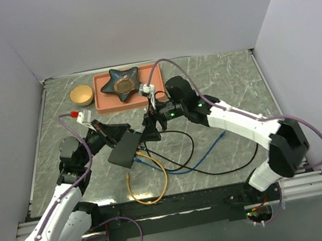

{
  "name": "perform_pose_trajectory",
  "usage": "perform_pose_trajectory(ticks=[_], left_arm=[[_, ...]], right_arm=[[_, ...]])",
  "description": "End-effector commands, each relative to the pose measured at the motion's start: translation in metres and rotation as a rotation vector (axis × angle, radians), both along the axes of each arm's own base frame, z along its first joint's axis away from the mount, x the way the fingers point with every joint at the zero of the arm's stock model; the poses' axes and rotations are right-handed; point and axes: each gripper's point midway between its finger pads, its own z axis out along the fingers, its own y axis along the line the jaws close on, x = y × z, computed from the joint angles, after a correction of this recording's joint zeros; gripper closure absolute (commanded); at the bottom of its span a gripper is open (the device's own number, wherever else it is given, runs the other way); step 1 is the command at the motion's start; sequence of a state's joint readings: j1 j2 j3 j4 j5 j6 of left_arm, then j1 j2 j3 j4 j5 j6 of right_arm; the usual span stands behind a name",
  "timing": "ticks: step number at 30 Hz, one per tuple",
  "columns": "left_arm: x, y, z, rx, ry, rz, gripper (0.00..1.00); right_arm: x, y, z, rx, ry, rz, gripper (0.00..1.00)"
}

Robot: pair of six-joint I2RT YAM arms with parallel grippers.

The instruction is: Insert the plug into the switch port

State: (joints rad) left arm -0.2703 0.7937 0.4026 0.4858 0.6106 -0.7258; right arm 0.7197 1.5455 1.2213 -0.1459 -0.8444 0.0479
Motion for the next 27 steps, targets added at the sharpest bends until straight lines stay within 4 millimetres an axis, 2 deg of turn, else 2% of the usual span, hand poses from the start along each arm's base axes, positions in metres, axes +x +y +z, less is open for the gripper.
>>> perform_pose_trajectory(ticks=[1, 3, 8, 10, 14, 19, 21, 24, 26, 27], left_arm=[[0.018, 0.016, 0.026, -0.014, 0.043, 0.150, 0.99], [0.025, 0.021, 0.025, -0.015, 0.090, 0.199, 0.99], [0.034, 0.024, 0.018, -0.022, 0.248, 0.251, 0.99], [0.034, 0.023, 0.021, -0.043, 0.278, 0.248, 0.99], [0.033, 0.020, 0.022, -0.073, 0.306, 0.237, 0.99], [0.033, 0.021, 0.020, -0.049, 0.312, 0.239, 0.99], [0.033, 0.020, 0.020, -0.045, 0.311, 0.234, 0.99], [0.033, 0.018, 0.021, -0.042, 0.307, 0.220, 0.99], [0.033, 0.018, 0.019, -0.044, 0.309, 0.222, 0.99], [0.033, 0.018, 0.018, -0.046, 0.309, 0.220, 0.99]], right_arm=[[0.022, -0.010, 0.037, -0.005, -0.222, -0.218, 0.01], [0.024, -0.009, 0.041, -0.018, -0.249, -0.260, 0.01], [0.044, -0.004, 0.037, -0.131, -0.386, -0.428, 0.01], [0.049, -0.001, 0.034, -0.174, -0.427, -0.484, 0.02], [0.048, 0.014, 0.031, -0.196, -0.481, -0.492, 0.05], [0.046, 0.026, 0.035, -0.177, -0.511, -0.514, 0.12], [0.049, 0.028, 0.036, -0.171, -0.514, -0.528, 0.20], [0.049, 0.033, 0.037, -0.163, -0.514, -0.524, 0.21], [0.051, 0.035, 0.039, -0.149, -0.514, -0.531, 0.25], [0.051, 0.036, 0.039, -0.143, -0.513, -0.530, 0.31]])
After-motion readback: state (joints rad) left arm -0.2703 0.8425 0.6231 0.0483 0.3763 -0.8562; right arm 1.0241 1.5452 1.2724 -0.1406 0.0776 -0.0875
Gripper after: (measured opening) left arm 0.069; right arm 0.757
